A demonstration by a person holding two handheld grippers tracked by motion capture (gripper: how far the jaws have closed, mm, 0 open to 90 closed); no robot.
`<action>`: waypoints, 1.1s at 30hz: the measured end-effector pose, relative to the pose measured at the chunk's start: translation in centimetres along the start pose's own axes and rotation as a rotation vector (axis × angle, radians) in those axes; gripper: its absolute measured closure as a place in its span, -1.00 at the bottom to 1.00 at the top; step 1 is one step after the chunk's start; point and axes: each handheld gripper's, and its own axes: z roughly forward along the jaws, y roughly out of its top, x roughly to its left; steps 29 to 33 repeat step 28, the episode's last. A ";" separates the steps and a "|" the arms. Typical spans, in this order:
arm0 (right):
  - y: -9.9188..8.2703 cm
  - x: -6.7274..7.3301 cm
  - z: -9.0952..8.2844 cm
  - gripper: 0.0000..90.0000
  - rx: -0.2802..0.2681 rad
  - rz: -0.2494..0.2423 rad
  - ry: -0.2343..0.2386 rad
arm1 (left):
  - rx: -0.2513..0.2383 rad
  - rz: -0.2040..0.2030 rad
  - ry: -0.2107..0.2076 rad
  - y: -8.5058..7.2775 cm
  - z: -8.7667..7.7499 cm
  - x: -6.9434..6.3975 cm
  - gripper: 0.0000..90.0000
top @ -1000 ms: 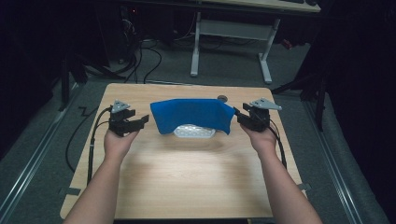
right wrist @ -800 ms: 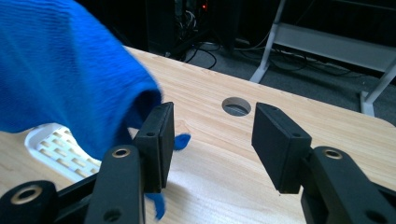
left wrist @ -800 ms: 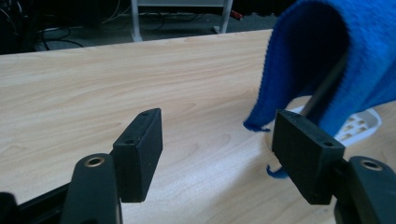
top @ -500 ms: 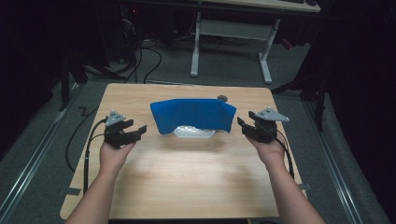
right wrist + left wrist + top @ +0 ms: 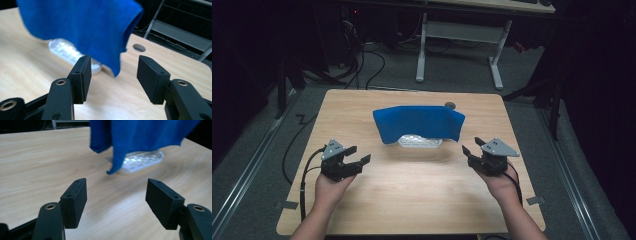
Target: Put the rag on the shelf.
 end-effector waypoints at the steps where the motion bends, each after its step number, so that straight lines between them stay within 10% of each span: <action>1: -0.2 0.3 -0.2 0.01 0.000 0.000 0.006 | 0.003 0.001 -0.008 -0.3 -0.2 -0.4 -0.25; 10: -3.2 4.2 -1.3 -0.08 0.031 -0.010 0.061 | 0.080 0.009 -0.064 -5.3 -0.6 -5.2 -0.28; 13: -4.5 5.3 -1.2 -0.11 0.047 0.025 0.078 | 0.148 -0.002 -0.156 -7.0 -0.2 -7.0 -0.29; 17: -8.0 7.1 -0.8 -0.04 0.098 0.081 0.117 | 0.186 0.078 -0.177 -7.5 0.2 -9.2 -0.33; 20: -7.9 7.4 -0.6 -0.12 0.094 0.006 0.119 | 0.184 0.097 -0.168 -7.5 0.6 -9.5 -0.33; 33: -8.6 6.3 -0.4 -0.15 0.120 0.075 0.139 | 0.179 0.061 -0.164 -7.3 0.8 -8.6 -0.33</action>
